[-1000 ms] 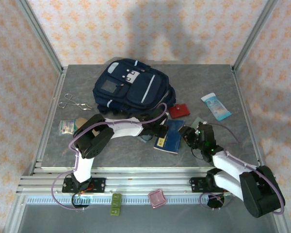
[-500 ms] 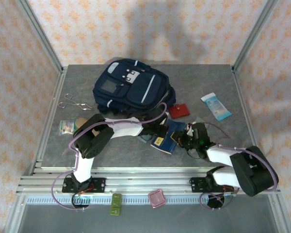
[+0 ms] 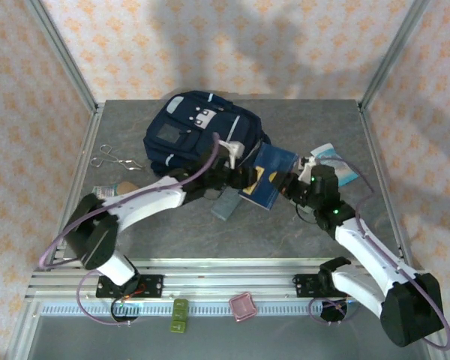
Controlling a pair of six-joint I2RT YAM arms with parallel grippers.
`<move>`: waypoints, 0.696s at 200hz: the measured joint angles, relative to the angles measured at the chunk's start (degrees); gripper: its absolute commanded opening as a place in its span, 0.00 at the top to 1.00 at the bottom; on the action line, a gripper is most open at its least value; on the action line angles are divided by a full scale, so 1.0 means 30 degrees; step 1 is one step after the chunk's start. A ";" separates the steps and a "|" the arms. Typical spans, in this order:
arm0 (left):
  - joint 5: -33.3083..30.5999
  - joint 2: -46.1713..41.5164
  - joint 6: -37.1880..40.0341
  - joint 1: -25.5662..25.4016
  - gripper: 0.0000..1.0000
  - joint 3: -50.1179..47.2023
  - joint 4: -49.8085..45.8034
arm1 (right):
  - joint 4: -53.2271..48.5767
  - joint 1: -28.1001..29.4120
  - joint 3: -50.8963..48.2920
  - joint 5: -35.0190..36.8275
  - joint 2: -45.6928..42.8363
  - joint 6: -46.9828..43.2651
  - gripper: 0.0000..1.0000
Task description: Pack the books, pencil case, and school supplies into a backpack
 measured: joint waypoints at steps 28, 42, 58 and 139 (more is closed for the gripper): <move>0.2025 -0.2586 -0.0714 0.2390 0.21 -0.1413 0.2251 | -0.0539 -0.0029 0.2302 -0.1800 0.0350 -0.1027 1.00; 0.3169 -0.3585 -0.0940 0.3504 0.18 -0.2229 0.3140 | -0.0568 -0.0029 0.3140 -0.2980 0.0656 -0.1377 1.00; 0.4881 -0.4320 -0.1311 0.4495 0.14 -0.3060 0.4131 | -0.0386 -0.0029 0.3716 -0.4386 0.0998 -0.1464 1.00; 1.0302 -0.5289 -0.1370 0.5020 0.14 -0.4051 0.6171 | 0.0408 0.1515 0.4612 -1.0018 0.2659 -0.1515 1.00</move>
